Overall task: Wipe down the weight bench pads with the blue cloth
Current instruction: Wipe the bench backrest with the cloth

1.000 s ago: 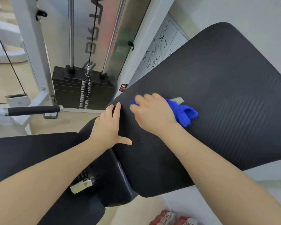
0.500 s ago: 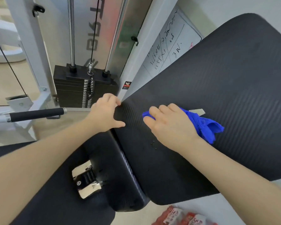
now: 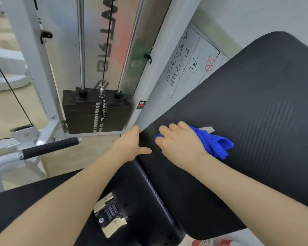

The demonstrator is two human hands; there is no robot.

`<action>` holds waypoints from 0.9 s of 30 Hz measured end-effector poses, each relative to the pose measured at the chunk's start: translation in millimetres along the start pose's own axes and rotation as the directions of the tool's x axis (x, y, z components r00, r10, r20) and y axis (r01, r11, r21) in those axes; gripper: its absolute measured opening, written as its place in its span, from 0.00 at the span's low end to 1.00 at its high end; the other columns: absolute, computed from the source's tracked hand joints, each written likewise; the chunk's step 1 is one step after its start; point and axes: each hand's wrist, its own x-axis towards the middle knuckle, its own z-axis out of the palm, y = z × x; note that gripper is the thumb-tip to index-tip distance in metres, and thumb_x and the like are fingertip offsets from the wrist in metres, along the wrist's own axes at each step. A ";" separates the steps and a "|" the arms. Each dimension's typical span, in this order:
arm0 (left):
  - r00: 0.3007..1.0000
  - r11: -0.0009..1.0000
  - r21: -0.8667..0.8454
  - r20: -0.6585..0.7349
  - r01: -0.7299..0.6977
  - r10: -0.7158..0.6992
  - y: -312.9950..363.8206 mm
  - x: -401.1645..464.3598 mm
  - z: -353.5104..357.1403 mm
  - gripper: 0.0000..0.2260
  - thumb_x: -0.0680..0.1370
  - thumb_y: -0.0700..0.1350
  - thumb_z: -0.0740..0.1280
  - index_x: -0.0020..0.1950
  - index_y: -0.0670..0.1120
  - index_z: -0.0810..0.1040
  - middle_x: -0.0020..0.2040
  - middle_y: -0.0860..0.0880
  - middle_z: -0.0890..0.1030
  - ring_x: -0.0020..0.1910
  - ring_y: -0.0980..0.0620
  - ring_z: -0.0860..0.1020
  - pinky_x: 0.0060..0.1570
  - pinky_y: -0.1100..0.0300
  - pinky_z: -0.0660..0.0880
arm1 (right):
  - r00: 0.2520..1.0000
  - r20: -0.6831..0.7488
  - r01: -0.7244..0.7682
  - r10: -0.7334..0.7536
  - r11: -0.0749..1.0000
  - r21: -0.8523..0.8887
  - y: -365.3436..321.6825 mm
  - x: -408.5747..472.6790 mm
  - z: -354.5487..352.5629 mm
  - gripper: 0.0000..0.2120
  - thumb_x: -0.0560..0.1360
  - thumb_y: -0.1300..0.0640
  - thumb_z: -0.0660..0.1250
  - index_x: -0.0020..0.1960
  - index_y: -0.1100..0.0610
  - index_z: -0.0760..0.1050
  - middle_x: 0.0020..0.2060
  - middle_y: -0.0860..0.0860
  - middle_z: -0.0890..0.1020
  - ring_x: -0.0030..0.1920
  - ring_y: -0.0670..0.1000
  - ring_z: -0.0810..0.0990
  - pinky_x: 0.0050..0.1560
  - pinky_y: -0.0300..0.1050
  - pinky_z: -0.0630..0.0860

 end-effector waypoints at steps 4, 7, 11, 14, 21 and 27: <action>1.000 1.000 -0.015 -0.001 0.006 -0.006 -5.3 7.6 0.9 0.29 0.67 0.50 0.75 0.61 0.42 0.65 0.58 0.44 0.75 0.56 0.44 0.74 0.57 0.47 0.72 | 0.986 -0.093 -0.141 0.136 0.989 -0.051 -5.7 55.1 -11.3 0.05 0.68 0.60 0.69 0.44 0.56 0.78 0.41 0.53 0.78 0.42 0.54 0.76 0.42 0.46 0.68; 0.996 0.971 -0.238 -0.093 -0.013 -0.009 -12.7 3.4 11.2 0.28 0.67 0.44 0.75 0.62 0.42 0.66 0.53 0.49 0.75 0.55 0.48 0.74 0.55 0.56 0.70 | 0.983 0.038 -0.175 0.177 0.983 -0.050 -28.8 81.2 -7.3 0.11 0.76 0.62 0.57 0.56 0.58 0.74 0.53 0.55 0.75 0.54 0.56 0.72 0.52 0.49 0.65; 0.990 0.963 -0.268 -0.135 0.012 -0.050 -19.3 -4.8 19.7 0.26 0.68 0.48 0.75 0.60 0.43 0.69 0.56 0.45 0.78 0.57 0.44 0.76 0.56 0.50 0.73 | 0.990 0.096 -0.097 0.101 0.994 -0.043 -23.7 83.9 -16.6 0.12 0.76 0.61 0.58 0.56 0.55 0.75 0.55 0.54 0.76 0.57 0.56 0.71 0.54 0.48 0.64; 0.992 0.959 -0.274 -0.083 0.072 -0.098 -16.9 -9.3 16.8 0.25 0.68 0.52 0.74 0.58 0.44 0.69 0.59 0.45 0.76 0.59 0.44 0.74 0.59 0.47 0.72 | 0.964 -0.019 -0.264 0.264 0.961 -0.087 31.3 64.0 -34.6 0.11 0.74 0.61 0.59 0.53 0.55 0.77 0.52 0.54 0.76 0.55 0.57 0.70 0.49 0.48 0.64; 0.991 0.960 -0.258 -0.046 0.113 -0.129 -15.2 -8.5 15.2 0.26 0.68 0.53 0.74 0.60 0.44 0.68 0.60 0.43 0.77 0.59 0.42 0.74 0.59 0.45 0.72 | 0.807 -0.268 -0.551 0.526 0.834 -0.020 32.0 61.8 -26.2 0.01 0.62 0.61 0.69 0.33 0.56 0.78 0.32 0.52 0.77 0.32 0.54 0.70 0.36 0.44 0.60; 0.987 0.977 -0.185 -0.093 0.109 -0.128 -14.1 -10.3 24.0 0.29 0.71 0.52 0.71 0.67 0.43 0.65 0.64 0.42 0.74 0.62 0.43 0.72 0.59 0.49 0.72 | 0.940 -0.137 -0.318 0.313 0.948 -0.017 -8.0 45.8 -5.6 0.06 0.68 0.62 0.66 0.45 0.57 0.76 0.46 0.55 0.76 0.42 0.55 0.72 0.39 0.47 0.64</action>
